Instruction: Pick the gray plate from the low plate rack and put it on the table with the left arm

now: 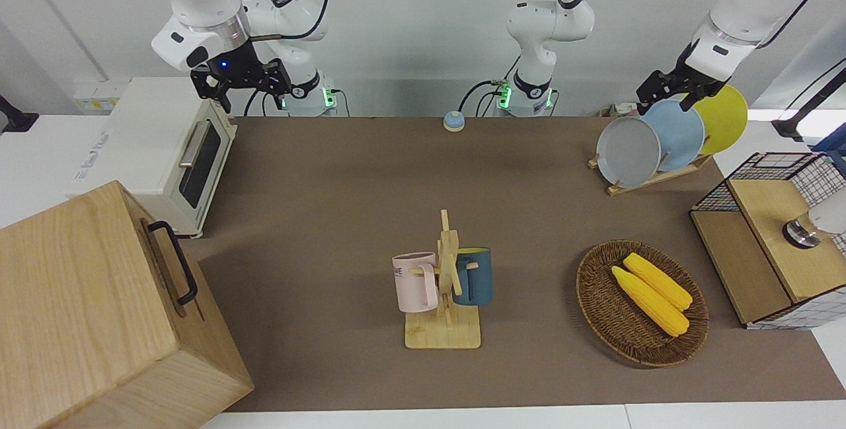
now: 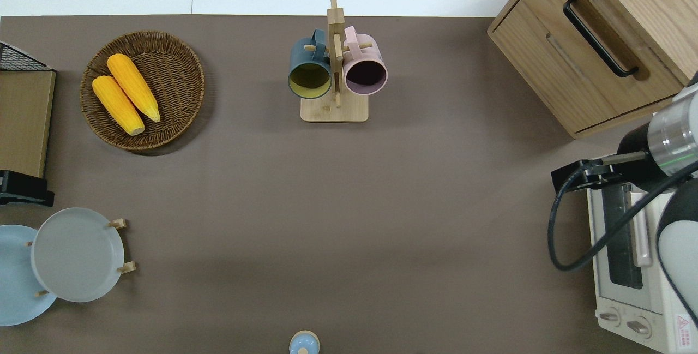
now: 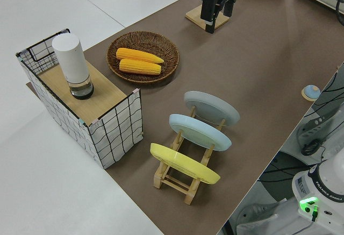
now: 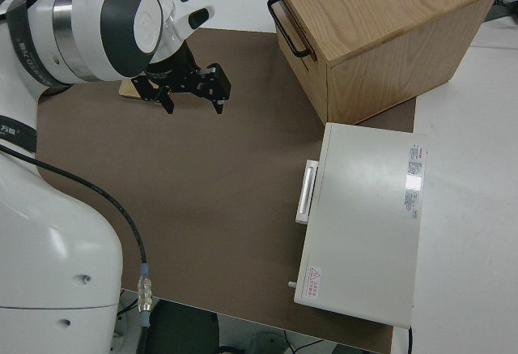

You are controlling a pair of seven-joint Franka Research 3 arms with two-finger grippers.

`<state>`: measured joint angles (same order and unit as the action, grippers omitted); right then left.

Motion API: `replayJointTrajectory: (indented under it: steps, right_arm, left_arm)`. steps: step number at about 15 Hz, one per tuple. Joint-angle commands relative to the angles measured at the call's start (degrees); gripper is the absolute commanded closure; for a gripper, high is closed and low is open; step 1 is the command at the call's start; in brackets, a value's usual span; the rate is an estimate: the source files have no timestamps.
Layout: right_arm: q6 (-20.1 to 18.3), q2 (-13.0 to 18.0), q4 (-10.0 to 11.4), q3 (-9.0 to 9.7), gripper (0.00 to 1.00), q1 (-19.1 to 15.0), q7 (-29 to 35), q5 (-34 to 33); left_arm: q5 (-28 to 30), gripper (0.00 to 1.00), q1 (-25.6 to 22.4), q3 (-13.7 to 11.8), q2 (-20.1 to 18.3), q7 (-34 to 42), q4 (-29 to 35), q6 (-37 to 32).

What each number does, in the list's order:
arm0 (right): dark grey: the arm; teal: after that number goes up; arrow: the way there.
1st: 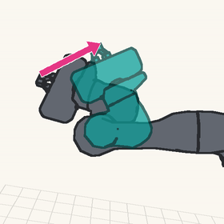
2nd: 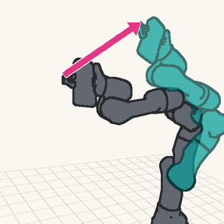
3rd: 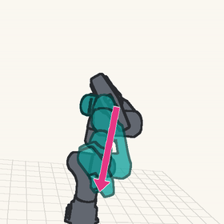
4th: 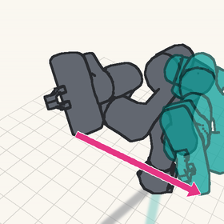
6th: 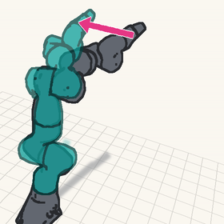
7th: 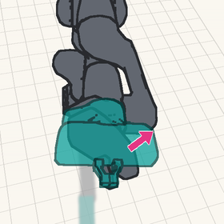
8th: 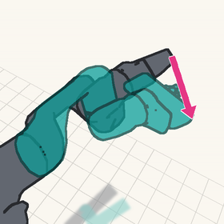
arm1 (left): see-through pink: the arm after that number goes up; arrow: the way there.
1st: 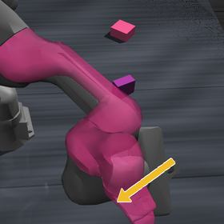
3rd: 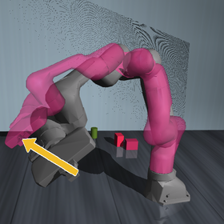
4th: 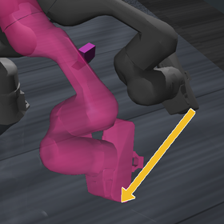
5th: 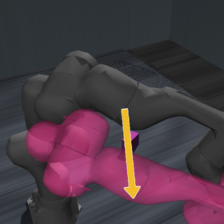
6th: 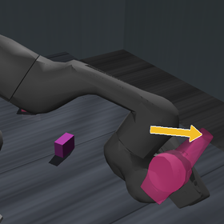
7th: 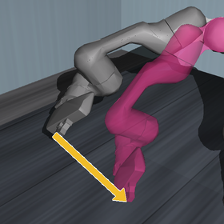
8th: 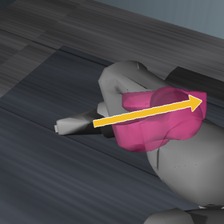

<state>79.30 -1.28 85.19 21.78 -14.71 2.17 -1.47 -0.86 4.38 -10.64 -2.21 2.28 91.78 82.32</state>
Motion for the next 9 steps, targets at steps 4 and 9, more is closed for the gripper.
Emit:
replayJointTrajectory:
  steps: [4,9]
  right_arm:
    - [-0.82,0.14,-0.55,1.34,0.017,-1.47,0.73,-0.38]
    - [-0.82,0.14,-0.55,1.34,0.017,-1.47,0.73,-0.38]
  left_arm:
    - [-1.16,0.0,1.07,-0.08,-0.16,-3.77,0.59,0.21]
    - [-5.01,0.0,1.07,0.09,-0.16,-3.34,2.52,0.12]
